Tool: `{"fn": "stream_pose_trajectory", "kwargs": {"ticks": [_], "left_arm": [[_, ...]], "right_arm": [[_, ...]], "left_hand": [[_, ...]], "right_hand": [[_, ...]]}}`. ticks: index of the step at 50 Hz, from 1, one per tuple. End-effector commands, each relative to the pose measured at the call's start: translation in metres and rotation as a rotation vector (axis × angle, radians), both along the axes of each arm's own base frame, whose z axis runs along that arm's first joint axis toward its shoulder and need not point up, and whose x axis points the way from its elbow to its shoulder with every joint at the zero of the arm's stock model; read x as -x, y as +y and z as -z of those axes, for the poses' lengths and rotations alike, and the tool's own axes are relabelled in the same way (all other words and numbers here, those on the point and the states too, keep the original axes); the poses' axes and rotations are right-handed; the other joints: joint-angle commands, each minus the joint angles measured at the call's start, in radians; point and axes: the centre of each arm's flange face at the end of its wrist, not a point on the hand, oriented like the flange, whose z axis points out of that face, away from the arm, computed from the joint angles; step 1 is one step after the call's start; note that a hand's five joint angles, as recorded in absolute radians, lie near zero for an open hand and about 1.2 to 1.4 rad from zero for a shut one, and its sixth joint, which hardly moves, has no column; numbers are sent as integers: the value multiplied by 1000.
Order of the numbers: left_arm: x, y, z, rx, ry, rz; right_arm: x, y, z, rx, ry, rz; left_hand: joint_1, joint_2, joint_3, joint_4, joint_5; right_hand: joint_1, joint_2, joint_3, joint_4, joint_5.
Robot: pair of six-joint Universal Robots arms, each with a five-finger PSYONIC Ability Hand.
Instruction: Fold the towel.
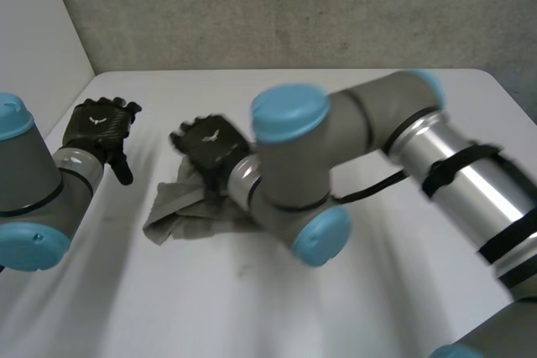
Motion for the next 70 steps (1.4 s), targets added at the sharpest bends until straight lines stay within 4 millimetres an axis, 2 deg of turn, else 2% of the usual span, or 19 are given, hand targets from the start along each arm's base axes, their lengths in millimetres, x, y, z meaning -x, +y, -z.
{"fn": "stream_pose_trajectory", "kwargs": {"ticks": [1, 3, 5, 6, 8, 9, 13, 14, 18, 24, 30, 35, 37, 38, 43, 50, 55, 62, 70], "left_arm": [[27, 24, -19, 38, 37, 88], [34, 28, -22, 45, 53, 109], [46, 34, -26, 49, 84, 145], [46, 34, -26, 49, 84, 145], [61, 37, -27, 48, 111, 200], [61, 37, -27, 48, 111, 200], [87, 43, -8, -18, 116, 297], [87, 43, -8, -18, 116, 297], [101, 39, 14, -84, 96, 319], [108, 24, 34, -116, 78, 298], [107, 15, 43, -129, 63, 249], [93, 1, 42, -100, 46, 106], [88, -2, 41, -90, 40, 64], [88, -3, 41, -90, 40, 64], [72, -17, 48, -71, 4, -74], [46, -29, 54, -78, -65, -187], [46, -20, 40, -71, -35, -153], [69, 10, 10, -65, 108, 4], [88, 36, 2, -70, 126, 102]], "right_arm": [[49, -42, -35, -20, 20, 121], [60, -48, -34, -26, 34, 146], [80, -62, -31, -41, 62, 195], [80, -62, -31, -41, 62, 195], [101, -72, -23, -47, 105, 237], [101, -72, -23, -47, 106, 237], [128, -77, -1, -45, 176, 279], [128, -77, -1, -45, 176, 279], [140, -72, 25, -27, 200, 285], [143, -63, 49, -16, 183, 266], [140, -54, 60, -35, 185, 222], [137, -53, 71, -41, 186, 209], [136, -55, 75, -32, 180, 211], [136, -55, 75, -32, 180, 211], [135, -57, 77, -20, 172, 216], [135, -59, 74, -6, 166, 222], [135, -59, 73, -2, 168, 225], [140, -52, 76, -8, 188, 220], [151, -42, 75, 39, 243, 207]], "left_hand": [[30, 34, 35, 35, 10], [36, 40, 41, 41, 16], [42, 46, 47, 47, 22], [42, 46, 47, 47, 22], [63, 66, 67, 67, 42], [63, 66, 67, 67, 42], [101, 104, 106, 105, 81], [101, 104, 106, 106, 81], [110, 113, 114, 114, 89], [198, 201, 202, 202, 177], [201, 204, 205, 205, 180], [274, 277, 279, 279, 254], [286, 289, 290, 290, 265], [286, 289, 291, 291, 266], [336, 339, 340, 340, 315], [330, 333, 335, 335, 310], [324, 327, 329, 329, 304], [324, 327, 329, 329, 304], [306, 310, 311, 311, 286]], "right_hand": [[-61, -84, -71, -83, -62], [-61, -84, -71, -83, -62], [-61, -84, -71, -83, -62], [-61, -84, -71, -83, -62], [-61, -84, -71, -83, -62], [-61, -84, -71, -83, -62], [-61, -84, -71, -83, -62], [-61, -84, -71, -83, -62], [-61, -84, -71, -83, -62], [-39, -62, -49, -61, -40], [-21, -44, -31, -44, -22], [264, 240, 254, 241, 263], [480, 457, 470, 458, 479], [481, 458, 471, 458, 480], [882, 859, 872, 860, 881], [1085, 1062, 1076, 1063, 1085], [1161, 1138, 1151, 1139, 1160], [1161, 1138, 1151, 1139, 1160], [1161, 1138, 1151, 1139, 1160]]}}
